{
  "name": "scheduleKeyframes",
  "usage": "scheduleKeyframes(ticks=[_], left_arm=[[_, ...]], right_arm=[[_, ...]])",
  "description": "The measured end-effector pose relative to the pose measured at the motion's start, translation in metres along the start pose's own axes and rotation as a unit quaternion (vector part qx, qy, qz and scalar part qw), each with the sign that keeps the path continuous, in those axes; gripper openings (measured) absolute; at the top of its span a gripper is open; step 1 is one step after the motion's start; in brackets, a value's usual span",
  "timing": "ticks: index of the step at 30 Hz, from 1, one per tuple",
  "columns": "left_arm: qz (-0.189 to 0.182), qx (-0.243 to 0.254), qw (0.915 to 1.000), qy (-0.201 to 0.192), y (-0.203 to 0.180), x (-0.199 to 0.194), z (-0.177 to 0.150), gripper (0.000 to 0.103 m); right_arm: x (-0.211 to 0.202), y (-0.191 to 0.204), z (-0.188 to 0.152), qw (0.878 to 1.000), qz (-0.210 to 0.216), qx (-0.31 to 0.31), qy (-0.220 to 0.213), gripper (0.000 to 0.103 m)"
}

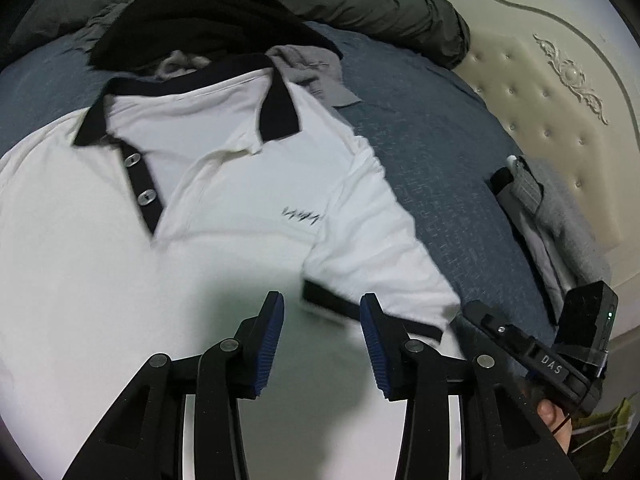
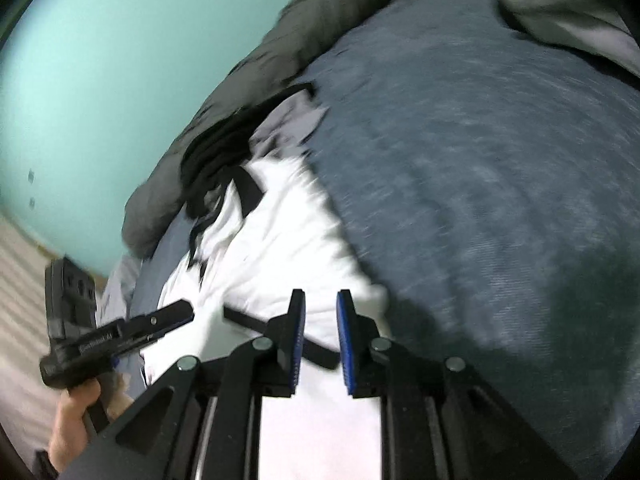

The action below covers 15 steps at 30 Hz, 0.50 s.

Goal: Fold clothes
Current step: 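Open both tools and lift them away from the white polo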

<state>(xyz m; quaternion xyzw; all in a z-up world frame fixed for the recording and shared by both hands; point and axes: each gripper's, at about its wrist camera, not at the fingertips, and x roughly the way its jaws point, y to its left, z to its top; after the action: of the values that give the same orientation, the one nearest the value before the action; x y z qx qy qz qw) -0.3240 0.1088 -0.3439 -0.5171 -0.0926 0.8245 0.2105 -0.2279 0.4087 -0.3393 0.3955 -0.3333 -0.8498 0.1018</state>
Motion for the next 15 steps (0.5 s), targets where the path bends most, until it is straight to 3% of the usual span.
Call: scheduleKeyframes(ticks=[7,15], left_arm=[[0.021,-0.038,0.9991,-0.001,0.041,-0.034,-0.031,0.043],[0.071,-0.113,0.9905,-0.032,0.122,-0.094,-0.07,0.044]], right_arm=[[0.033,0.008,-0.018,0.998,-0.026,-0.027,0.058,0.015],[0.028,0.012,-0.021,0.998,-0.022,-0.029,0.054,0.014]])
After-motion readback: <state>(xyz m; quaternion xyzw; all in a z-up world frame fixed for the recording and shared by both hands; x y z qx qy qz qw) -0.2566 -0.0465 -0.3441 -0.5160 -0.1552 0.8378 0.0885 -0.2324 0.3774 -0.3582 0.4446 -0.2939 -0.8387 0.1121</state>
